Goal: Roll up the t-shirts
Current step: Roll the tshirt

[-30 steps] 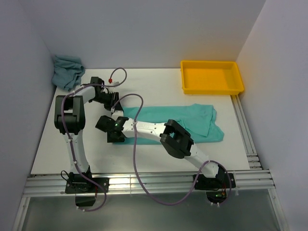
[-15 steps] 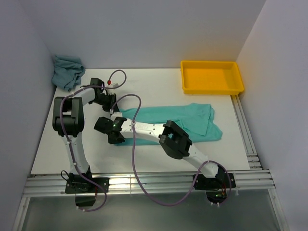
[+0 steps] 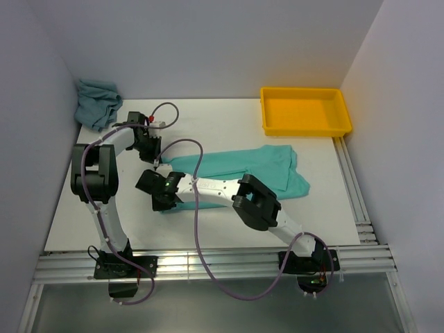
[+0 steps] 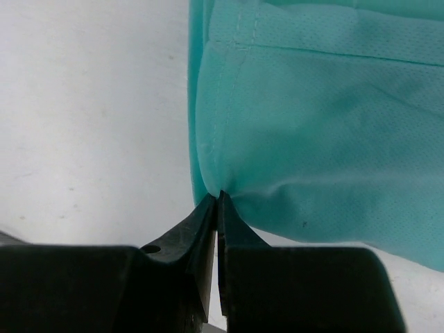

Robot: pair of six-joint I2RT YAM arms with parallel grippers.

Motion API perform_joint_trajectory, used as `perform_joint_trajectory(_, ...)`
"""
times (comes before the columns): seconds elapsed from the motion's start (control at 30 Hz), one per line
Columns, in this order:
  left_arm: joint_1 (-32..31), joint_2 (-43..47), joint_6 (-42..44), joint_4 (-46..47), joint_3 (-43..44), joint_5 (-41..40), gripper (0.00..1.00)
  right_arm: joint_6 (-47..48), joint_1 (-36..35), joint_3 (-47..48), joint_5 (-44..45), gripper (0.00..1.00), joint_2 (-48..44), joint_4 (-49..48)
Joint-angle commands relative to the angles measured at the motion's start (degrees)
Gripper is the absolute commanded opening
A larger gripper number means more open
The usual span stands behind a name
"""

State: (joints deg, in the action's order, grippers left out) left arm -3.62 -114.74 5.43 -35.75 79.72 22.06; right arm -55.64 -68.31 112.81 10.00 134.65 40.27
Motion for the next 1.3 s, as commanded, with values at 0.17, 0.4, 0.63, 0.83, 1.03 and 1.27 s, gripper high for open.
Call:
perform_joint_trajectory(0.17,-2.44,2.94,-1.21,-2.22,4.47,-7.82,0.03,0.79,1.96,-3.65,-2.97,0.08,-7.2,-9.32)
perform_joint_trajectory(0.4,-4.38,2.94,-2.62,-3.45,6.85,-10.11,0.06,0.44,3.27,-4.79,-2.97,0.07,-8.87,-10.21)
perform_joint_trajectory(0.63,-6.75,1.71,-3.76,-5.29,10.45,-12.22,0.1,-0.88,4.86,-13.05,-2.79,0.06,-13.27,-14.87)
perform_joint_trajectory(0.83,-8.6,-0.22,-4.29,-6.53,12.74,-14.06,0.11,-1.32,5.47,-16.3,-2.35,0.06,-15.2,-16.45)
perform_joint_trajectory(1.03,-10.09,-1.71,-4.99,-7.14,14.41,-15.91,0.13,-2.02,6.17,-20.17,-2.35,0.05,-16.79,-18.47)
perform_joint_trajectory(1.27,-11.59,-4.18,-4.82,-8.11,16.78,-19.07,0.15,-3.78,7.14,-26.32,-2.35,0.04,-19.51,-22.51)
